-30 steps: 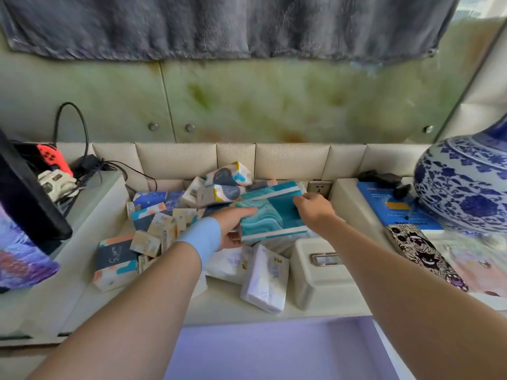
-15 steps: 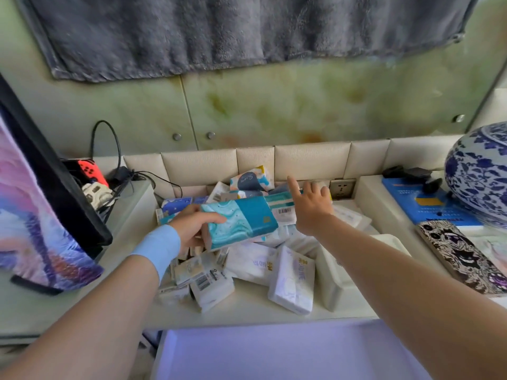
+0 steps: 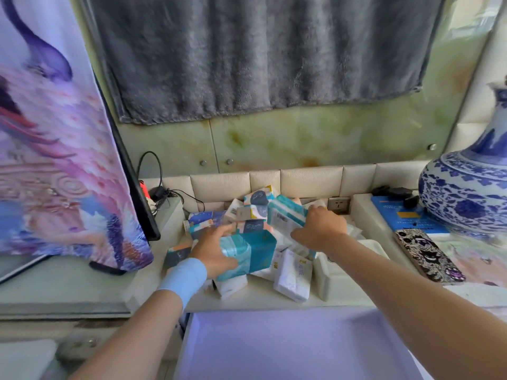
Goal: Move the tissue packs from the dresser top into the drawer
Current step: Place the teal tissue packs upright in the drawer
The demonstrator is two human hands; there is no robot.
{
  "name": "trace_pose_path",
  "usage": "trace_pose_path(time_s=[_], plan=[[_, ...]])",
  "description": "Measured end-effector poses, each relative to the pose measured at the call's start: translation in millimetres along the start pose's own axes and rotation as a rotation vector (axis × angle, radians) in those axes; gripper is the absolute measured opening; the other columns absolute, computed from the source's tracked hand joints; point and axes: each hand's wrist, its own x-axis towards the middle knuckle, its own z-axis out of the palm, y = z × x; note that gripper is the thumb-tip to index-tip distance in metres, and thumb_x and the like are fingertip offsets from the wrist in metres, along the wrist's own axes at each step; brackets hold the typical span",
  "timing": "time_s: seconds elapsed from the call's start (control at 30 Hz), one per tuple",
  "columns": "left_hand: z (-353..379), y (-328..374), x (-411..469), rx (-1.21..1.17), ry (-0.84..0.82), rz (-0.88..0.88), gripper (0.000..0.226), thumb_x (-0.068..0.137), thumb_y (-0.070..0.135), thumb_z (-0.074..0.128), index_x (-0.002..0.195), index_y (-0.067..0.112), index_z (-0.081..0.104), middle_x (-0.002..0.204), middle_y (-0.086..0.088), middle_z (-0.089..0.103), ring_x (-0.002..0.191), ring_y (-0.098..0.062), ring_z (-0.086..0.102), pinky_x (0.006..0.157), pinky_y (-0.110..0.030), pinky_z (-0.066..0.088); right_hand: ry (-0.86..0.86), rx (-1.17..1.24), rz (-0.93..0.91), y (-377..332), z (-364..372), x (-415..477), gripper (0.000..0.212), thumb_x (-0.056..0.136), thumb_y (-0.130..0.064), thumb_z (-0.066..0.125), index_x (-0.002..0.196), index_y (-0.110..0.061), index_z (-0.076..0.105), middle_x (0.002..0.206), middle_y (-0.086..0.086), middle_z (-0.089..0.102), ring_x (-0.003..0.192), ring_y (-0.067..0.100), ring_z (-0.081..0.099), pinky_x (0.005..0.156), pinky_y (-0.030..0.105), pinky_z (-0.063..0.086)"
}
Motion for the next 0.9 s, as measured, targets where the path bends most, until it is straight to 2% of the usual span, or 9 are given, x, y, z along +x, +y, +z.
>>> trace_pose_path(time_s=[0.1,0.23,0.33,0.4,0.47,0.57,0.73,0.83,0.9], plan=[[-2.1,-4.9,-36.7,0.052,-0.030,-0.030,0.078,0.071,0.023,0.083,0.141,0.026,0.048,0.137,-0.001,0.042,0.127,-0.017,0.045,0.099,-0.017,0.031,-0.154,0.112,-0.044,-5.4,-6.3,-34.4,0.057,0.074,-0.057,0.060,0.116,-0.020,0.048,0.096,-0.002,0.055,0.086,0.019,0.056,0.066,0.028,0.044],[0.8,-22.7,-80.1,0.112,-0.060,-0.112,0.073,0.073,0.039,0.082,0.139,0.031,0.051,0.134,0.001,0.042,0.121,-0.014,0.045,0.096,-0.018,0.031,-0.381,0.191,-0.101,-10.1,1.3,-75.1,0.059,0.073,-0.058,0.055,0.118,-0.021,0.047,0.100,-0.001,0.063,0.089,0.018,0.061,0.073,0.032,0.053],[8.4,-39.2,-106.9,0.255,-0.073,-0.167,0.074,0.067,0.056,0.077,0.136,0.041,0.052,0.136,0.004,0.046,0.129,-0.020,0.045,0.105,-0.029,0.038,-0.528,0.184,-0.165,-13.8,12.2,-98.6,0.055,0.077,-0.055,0.056,0.120,-0.020,0.052,0.104,0.000,0.064,0.091,0.017,0.061,0.072,0.028,0.051],[18.6,-50.5,-121.3,0.287,-0.091,-0.199,0.073,0.067,0.055,0.076,0.134,0.043,0.053,0.138,0.003,0.048,0.128,-0.022,0.045,0.105,-0.030,0.039,-0.596,0.132,-0.246,-16.1,23.1,-111.1,0.053,0.076,-0.052,0.059,0.118,-0.021,0.050,0.107,0.000,0.062,0.094,0.018,0.061,0.077,0.030,0.053],[31.3,-64.4,-131.5,0.245,-0.134,-0.232,0.070,0.068,0.047,0.078,0.134,0.039,0.055,0.133,0.001,0.050,0.124,-0.022,0.046,0.101,-0.027,0.041,-0.647,0.070,-0.336,-17.3,36.2,-122.9,0.045,0.075,-0.044,0.065,0.111,-0.024,0.046,0.109,0.000,0.060,0.096,0.019,0.059,0.080,0.033,0.053],[48.3,-85.8,-136.3,0.186,-0.184,-0.280,0.063,0.067,0.038,0.079,0.127,0.038,0.058,0.128,0.004,0.050,0.116,-0.018,0.053,0.096,-0.027,0.047,-0.632,-0.023,-0.499,-20.5,62.1,-140.6,0.045,0.076,-0.023,0.068,0.115,-0.028,0.047,0.114,0.000,0.055,0.102,0.021,0.053,0.076,0.033,0.048],[80.2,-102.8,-123.2,0.144,-0.298,-0.308,0.050,0.059,0.045,0.077,0.104,0.030,0.060,0.103,0.008,0.062,0.092,-0.014,0.064,0.073,-0.025,0.050,-0.442,-0.252,-0.787,-21.2,131.3,-161.5,0.060,0.079,-0.014,0.071,0.129,-0.030,0.041,0.130,0.006,0.038,0.118,0.026,0.038,0.085,0.041,0.047],[103.8,-109.0,-112.5,0.278,-0.372,-0.283,0.068,0.063,0.049,0.077,0.119,0.023,0.049,0.115,0.002,0.052,0.103,-0.021,0.059,0.083,-0.032,0.051,-0.498,-0.240,-0.822,-14.2,161.3,-164.4,0.062,0.080,-0.010,0.074,0.132,-0.027,0.043,0.137,0.008,0.035,0.124,0.028,0.037,0.091,0.044,0.050],[114.9,-115.8,-106.7,0.328,-0.420,-0.279,0.074,0.067,0.049,0.077,0.125,0.021,0.040,0.119,-0.002,0.048,0.109,-0.026,0.056,0.088,-0.037,0.050,-0.576,-0.187,-0.753,-7.5,173.0,-163.6,0.068,0.081,-0.007,0.073,0.136,-0.028,0.039,0.142,0.007,0.031,0.130,0.027,0.035,0.095,0.042,0.050]])
